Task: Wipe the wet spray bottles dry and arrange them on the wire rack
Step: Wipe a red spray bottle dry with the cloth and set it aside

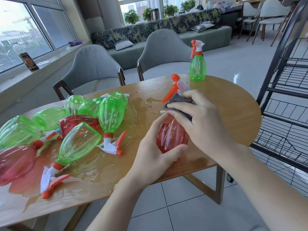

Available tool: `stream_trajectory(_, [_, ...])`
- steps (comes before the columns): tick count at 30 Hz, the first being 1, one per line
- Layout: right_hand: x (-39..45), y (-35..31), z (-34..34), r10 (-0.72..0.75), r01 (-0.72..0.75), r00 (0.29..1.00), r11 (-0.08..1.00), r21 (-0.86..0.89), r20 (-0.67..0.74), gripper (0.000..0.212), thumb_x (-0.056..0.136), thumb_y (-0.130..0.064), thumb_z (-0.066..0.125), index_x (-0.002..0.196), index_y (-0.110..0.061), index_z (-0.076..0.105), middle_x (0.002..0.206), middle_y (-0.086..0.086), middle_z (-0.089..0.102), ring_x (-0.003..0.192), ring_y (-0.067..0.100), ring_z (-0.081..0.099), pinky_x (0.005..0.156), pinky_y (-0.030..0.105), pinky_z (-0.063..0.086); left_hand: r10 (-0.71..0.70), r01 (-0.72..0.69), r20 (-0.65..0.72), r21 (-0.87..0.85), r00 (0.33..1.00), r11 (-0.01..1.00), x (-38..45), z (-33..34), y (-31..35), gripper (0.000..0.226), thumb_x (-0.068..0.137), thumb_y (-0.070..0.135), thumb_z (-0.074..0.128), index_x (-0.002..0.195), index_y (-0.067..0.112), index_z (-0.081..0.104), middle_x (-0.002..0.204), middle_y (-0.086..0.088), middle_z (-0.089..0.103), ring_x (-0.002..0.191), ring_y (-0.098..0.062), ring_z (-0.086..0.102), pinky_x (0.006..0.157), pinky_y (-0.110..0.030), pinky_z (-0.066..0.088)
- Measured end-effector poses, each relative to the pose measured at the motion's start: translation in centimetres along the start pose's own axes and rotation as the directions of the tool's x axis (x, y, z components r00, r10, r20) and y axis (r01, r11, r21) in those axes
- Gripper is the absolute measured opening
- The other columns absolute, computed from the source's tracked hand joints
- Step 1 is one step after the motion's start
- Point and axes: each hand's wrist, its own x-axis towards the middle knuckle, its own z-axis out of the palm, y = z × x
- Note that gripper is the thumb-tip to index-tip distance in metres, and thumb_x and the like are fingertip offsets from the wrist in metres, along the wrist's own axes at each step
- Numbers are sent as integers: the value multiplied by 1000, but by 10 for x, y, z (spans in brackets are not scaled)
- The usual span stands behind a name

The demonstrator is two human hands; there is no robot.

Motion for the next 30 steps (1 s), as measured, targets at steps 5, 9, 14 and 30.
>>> stream_trajectory(5, [-3,11,-16,-107,106,994,994,24,35,22,95,-18,73,114,-10,79,115,12,67,107,20,64,98,20,50,-27,28,4,-67,1000,997,-2,-1,-1,85,87,25,90,157,35,43,146,26,61,137,1,58,109,-16,46])
stream_trajectory(9, [-10,24,-23,-113,113,994,993,48,11,23,92,-13,76,113,-7,79,115,11,72,104,16,67,95,21,53,-46,48,12,-132,999,990,-1,-4,-3,83,88,30,88,158,36,43,150,19,59,139,-6,58,113,-26,50])
stream_trajectory(14, [-12,41,-29,-71,71,997,997,24,15,21,90,-9,78,111,-8,80,111,10,74,97,17,70,86,29,55,-100,102,18,-209,995,973,-2,-6,-1,82,86,25,88,154,38,45,137,12,69,125,-13,69,102,-24,55])
stream_trajectory(30, [27,10,-13,-48,73,903,996,43,-428,28,94,-10,76,120,1,73,108,9,75,100,10,66,94,11,47,-27,27,-18,-16,999,1000,0,3,1,87,75,20,92,147,45,49,131,14,71,118,-8,72,94,-14,53])
